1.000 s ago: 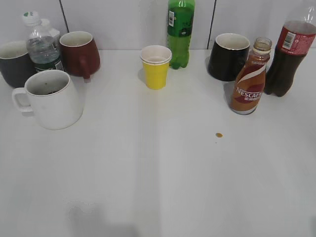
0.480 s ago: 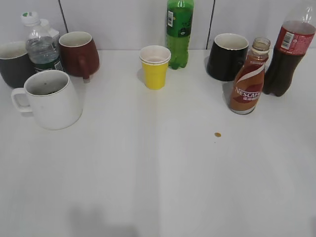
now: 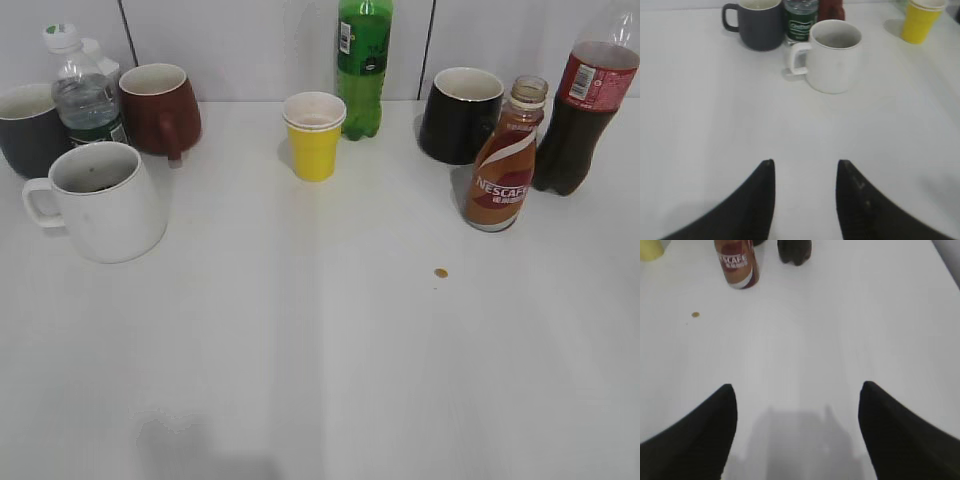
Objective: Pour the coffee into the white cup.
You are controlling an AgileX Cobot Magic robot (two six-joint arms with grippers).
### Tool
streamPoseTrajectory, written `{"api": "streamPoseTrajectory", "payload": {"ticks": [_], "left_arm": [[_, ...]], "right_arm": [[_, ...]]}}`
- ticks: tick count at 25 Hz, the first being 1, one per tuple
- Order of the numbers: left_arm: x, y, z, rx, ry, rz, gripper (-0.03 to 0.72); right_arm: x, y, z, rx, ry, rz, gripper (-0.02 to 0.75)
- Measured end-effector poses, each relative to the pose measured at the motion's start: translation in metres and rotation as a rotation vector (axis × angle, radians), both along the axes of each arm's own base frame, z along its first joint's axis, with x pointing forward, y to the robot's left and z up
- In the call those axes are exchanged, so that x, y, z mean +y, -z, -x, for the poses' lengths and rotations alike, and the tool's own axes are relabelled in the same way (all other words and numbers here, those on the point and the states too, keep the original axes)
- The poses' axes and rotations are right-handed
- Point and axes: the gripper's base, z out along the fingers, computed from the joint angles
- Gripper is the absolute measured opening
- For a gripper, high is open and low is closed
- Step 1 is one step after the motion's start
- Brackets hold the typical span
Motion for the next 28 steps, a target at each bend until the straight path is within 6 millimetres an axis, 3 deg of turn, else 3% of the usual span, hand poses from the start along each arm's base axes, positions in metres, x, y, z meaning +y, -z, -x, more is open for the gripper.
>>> {"api": "streamPoseTrajectory", "payload": {"ticks": [7,28], "left_arm": [[-0.0008,0.0000,0.0001,0.000,-0.088,0.000,0.315],[-0.0009,0.0000,0.0001,0.000,-0.094,0.001,0.315]], "right_arm": [[-0.0002,-0.0002,0.0039,-0.031,0.003,-0.002,0.589],[-0.0002,-0.0004,0.0039,-0.032,0.003,-0.002,0.589]]}}
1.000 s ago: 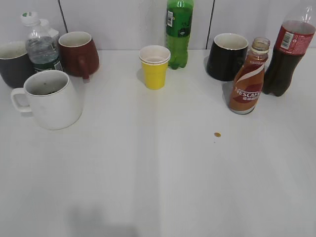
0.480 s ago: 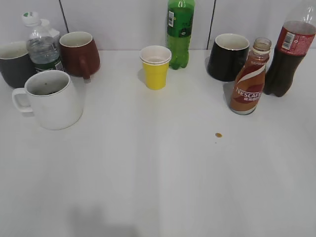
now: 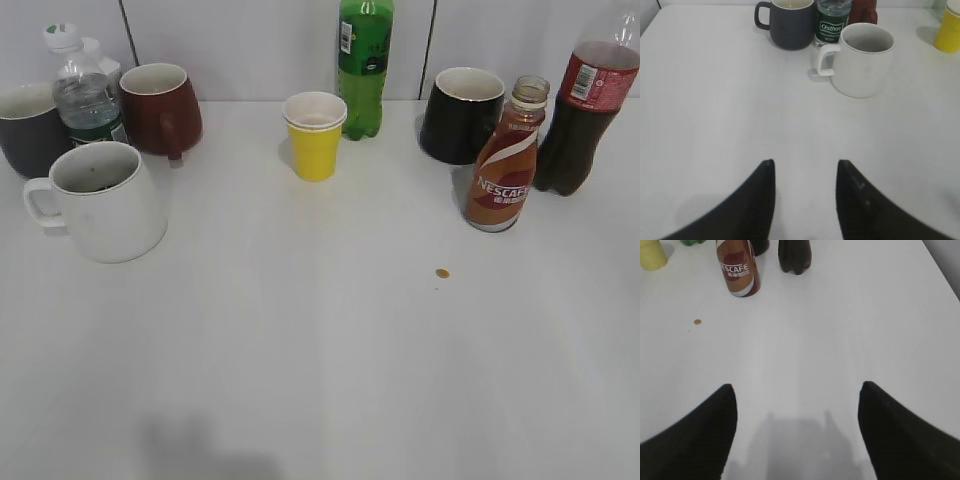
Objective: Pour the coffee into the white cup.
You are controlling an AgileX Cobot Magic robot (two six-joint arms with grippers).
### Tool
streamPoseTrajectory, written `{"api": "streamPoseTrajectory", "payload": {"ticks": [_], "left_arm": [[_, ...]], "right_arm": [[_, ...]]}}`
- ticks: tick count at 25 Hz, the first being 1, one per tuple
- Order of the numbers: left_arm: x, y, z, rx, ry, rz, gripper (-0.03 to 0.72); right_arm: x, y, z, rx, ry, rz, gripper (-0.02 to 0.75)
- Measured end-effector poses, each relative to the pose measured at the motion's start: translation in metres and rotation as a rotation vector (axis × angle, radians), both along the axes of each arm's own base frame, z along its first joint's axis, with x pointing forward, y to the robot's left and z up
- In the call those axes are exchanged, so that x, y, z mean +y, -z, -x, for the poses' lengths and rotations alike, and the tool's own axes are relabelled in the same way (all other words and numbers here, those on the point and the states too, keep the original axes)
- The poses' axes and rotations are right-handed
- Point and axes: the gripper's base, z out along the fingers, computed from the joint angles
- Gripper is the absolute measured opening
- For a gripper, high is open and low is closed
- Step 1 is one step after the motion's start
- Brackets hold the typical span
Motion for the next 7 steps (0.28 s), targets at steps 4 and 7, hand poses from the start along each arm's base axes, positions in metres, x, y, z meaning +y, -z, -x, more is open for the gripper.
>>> {"api": "streamPoseTrajectory", "payload": {"ticks": [4,7], "left_arm": [[0.0000,0.0000,0.0000,0.000,0.000,0.000,0.315],[0.0000,0.0000,0.0000,0.000,0.000,0.000,0.315]], "right_arm": [[0.0000,-0.0001,0.0000,-0.001,0.000,0.000,0.589],[0.0001,-0.0001,0.0000,-0.001,0.000,-0.001,0.589]]}}
